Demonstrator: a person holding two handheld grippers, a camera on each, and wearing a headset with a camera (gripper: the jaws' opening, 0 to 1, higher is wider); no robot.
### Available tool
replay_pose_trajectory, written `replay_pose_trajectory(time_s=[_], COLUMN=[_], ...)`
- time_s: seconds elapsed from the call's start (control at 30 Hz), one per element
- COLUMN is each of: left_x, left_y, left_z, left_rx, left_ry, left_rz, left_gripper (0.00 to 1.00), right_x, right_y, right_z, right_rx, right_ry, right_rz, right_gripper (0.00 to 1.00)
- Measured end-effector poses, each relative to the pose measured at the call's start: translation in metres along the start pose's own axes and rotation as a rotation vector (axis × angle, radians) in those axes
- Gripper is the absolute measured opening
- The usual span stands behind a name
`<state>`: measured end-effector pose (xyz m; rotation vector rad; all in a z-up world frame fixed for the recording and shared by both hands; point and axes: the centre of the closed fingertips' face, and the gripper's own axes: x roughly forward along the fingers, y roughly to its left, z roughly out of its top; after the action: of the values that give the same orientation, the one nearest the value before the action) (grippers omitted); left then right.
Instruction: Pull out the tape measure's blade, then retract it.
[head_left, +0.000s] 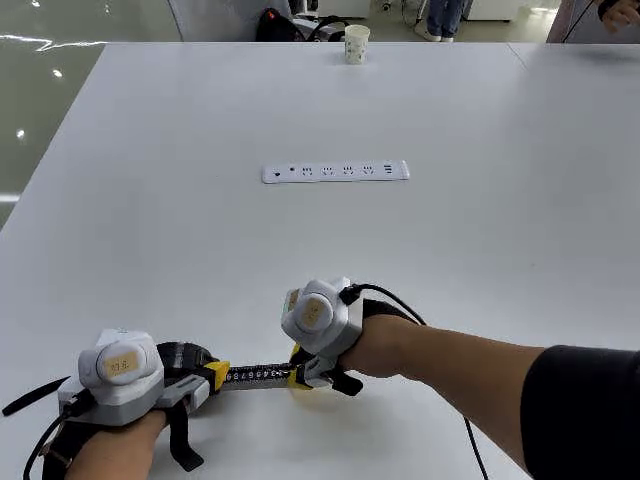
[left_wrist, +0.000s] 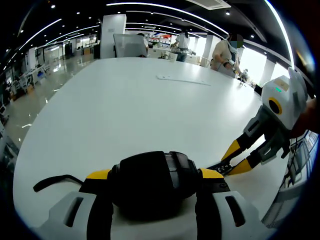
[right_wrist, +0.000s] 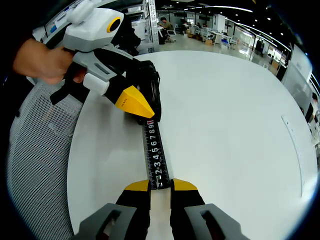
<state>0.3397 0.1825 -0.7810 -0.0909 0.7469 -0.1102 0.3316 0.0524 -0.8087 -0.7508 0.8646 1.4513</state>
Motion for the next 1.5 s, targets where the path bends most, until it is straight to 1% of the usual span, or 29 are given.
replay_pose_trajectory(time_s=[0.53,0.73,1.13,1.2,1.3,1.5], left_x=[-0.001,-0.001,-0.001,-0.001,-0.001,-0.001], left_y=[-0.001,-0.001,0.0,0.0,0.0,0.0], left_z=[0.0,0.0,0.0,0.0,0.0,0.0], left_rx=[-0.006,-0.009,-0.012,-0.012,-0.012,-0.012], left_ry=[0.006,0.006,0.006,0.006,0.007,0.007], left_rz=[-0.004,-0.008,-0.013,-0.013,-0.013,-0.014], left_gripper=[0.62,0.62,0.62,0.62,0.62,0.62], right_x=[0.003,0.004,0.006,0.006,0.007,0.008], right_y=[0.001,0.001,0.002,0.002,0.002,0.003], right_z=[0.006,0.009,0.012,0.012,0.014,0.016], right_rx=[0.005,0.022,0.012,-0.018,-0.003,0.001], right_ry=[-0.015,-0.028,-0.03,-0.034,-0.037,-0.043], right_rz=[-0.001,-0.001,0.002,0.001,0.007,0.012], right_gripper=[0.11,0.11,0.11,0.11,0.1,0.1])
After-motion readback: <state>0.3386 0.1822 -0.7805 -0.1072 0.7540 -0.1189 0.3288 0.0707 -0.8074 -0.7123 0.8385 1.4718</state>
